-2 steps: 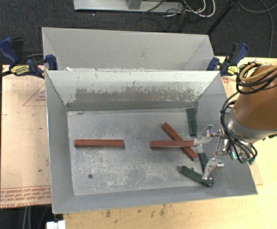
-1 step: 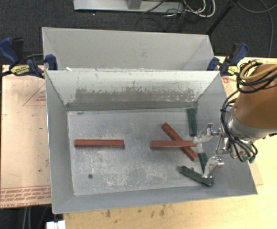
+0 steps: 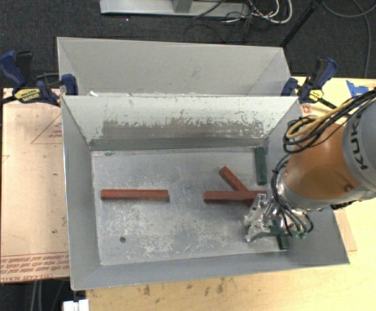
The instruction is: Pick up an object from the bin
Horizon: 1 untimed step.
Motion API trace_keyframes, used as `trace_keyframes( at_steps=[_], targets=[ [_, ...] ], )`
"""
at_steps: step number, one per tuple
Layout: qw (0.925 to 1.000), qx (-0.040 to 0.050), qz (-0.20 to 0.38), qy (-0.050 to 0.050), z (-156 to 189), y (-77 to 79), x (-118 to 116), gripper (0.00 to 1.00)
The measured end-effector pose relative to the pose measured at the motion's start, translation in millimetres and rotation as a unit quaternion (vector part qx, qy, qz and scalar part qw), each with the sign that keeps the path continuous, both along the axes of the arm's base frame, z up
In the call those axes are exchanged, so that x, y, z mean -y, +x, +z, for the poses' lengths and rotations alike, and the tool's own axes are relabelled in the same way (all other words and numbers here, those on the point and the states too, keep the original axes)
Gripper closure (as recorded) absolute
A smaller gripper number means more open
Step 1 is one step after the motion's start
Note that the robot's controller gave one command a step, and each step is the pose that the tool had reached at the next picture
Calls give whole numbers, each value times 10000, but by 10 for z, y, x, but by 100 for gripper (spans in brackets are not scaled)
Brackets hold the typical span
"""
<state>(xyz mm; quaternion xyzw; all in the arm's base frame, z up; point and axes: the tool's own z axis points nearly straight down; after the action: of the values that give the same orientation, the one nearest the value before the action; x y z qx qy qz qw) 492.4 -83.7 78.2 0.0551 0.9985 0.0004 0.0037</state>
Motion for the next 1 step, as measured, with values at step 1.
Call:
trace_keyframes(
  at_steps=[1],
  targets=[
    [10000,0,1,-1,0,0,0,100]
  ],
)
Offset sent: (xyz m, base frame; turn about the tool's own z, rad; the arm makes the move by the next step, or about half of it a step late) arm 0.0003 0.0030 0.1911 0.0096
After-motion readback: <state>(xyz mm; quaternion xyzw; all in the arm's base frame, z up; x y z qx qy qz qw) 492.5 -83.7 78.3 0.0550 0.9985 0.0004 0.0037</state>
